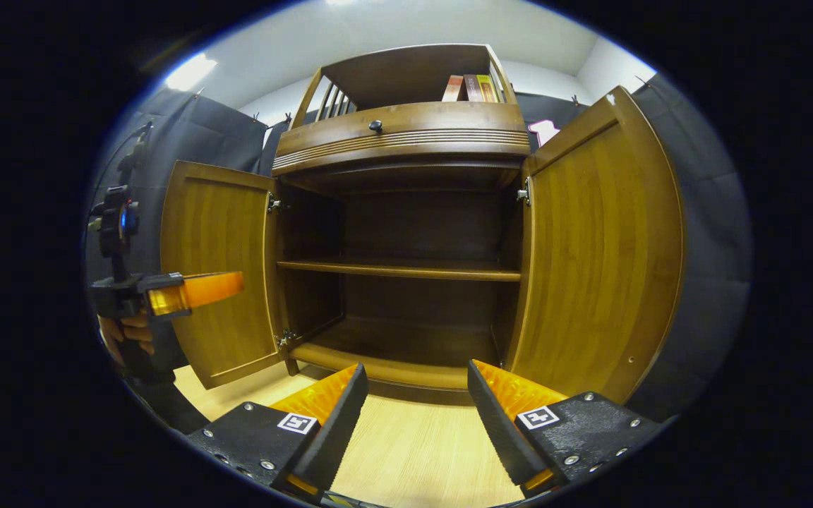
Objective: Open the right door of the double-door shoe cabinet with the right hand, and open the left door with the left hand.
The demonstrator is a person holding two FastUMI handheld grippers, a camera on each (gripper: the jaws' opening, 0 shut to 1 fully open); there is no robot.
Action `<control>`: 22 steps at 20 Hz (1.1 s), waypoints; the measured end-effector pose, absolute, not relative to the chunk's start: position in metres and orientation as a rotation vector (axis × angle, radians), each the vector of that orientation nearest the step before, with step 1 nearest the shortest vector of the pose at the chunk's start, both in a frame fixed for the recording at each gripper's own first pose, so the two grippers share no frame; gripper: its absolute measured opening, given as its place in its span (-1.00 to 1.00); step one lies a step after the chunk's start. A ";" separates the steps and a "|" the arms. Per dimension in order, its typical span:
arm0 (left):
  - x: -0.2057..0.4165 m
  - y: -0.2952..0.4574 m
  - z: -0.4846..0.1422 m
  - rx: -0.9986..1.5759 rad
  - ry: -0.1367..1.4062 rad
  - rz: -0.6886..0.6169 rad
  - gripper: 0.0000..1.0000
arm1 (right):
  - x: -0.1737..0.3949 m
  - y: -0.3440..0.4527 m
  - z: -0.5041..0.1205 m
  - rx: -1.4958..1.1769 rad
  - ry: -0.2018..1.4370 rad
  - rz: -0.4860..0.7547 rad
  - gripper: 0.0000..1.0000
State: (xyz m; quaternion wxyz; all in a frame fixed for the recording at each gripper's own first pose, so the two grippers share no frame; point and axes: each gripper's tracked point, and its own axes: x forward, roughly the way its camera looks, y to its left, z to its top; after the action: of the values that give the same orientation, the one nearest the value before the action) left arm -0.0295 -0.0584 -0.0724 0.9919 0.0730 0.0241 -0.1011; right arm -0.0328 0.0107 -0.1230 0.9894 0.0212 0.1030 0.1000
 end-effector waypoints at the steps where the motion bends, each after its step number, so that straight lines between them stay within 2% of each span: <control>1: -0.025 -0.058 -0.074 0.144 0.041 -0.168 -0.43 | -0.036 0.011 -0.123 0.039 0.206 0.197 0.97; 2: -0.020 -0.058 -0.077 0.149 0.038 -0.146 -0.37 | -0.038 0.011 -0.124 0.037 0.206 0.196 0.76; 3: -0.018 -0.061 -0.081 0.154 0.039 -0.134 -0.29 | -0.038 0.011 -0.124 0.035 0.207 0.193 0.97; 6: -0.018 -0.067 -0.091 0.160 0.060 -0.137 0.27 | -0.039 0.011 -0.128 0.026 0.209 0.192 0.97; 7: -0.019 -0.068 -0.093 0.164 0.062 -0.144 0.45 | -0.039 0.013 -0.128 0.024 0.211 0.195 0.76; 10: -0.021 -0.061 -0.089 0.158 0.039 -0.115 1.00 | -0.039 0.014 -0.127 0.023 0.208 0.201 0.76; 12: -0.023 -0.052 -0.086 0.184 0.026 -0.081 0.90 | -0.039 0.016 -0.128 0.030 0.210 0.209 0.76; 21: -0.033 -0.047 -0.070 0.268 -0.032 -0.047 0.90 | -0.040 0.027 -0.129 0.047 0.221 0.230 0.76; 22: -0.033 -0.047 -0.070 0.273 -0.034 -0.049 0.96 | -0.041 0.027 -0.130 0.049 0.224 0.229 0.76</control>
State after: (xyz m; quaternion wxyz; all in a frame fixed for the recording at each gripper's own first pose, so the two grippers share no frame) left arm -0.0332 -0.0474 -0.0701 0.9903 0.1361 -0.0167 -0.0244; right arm -0.0411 0.0267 -0.1301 0.9869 0.0242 0.1114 0.1138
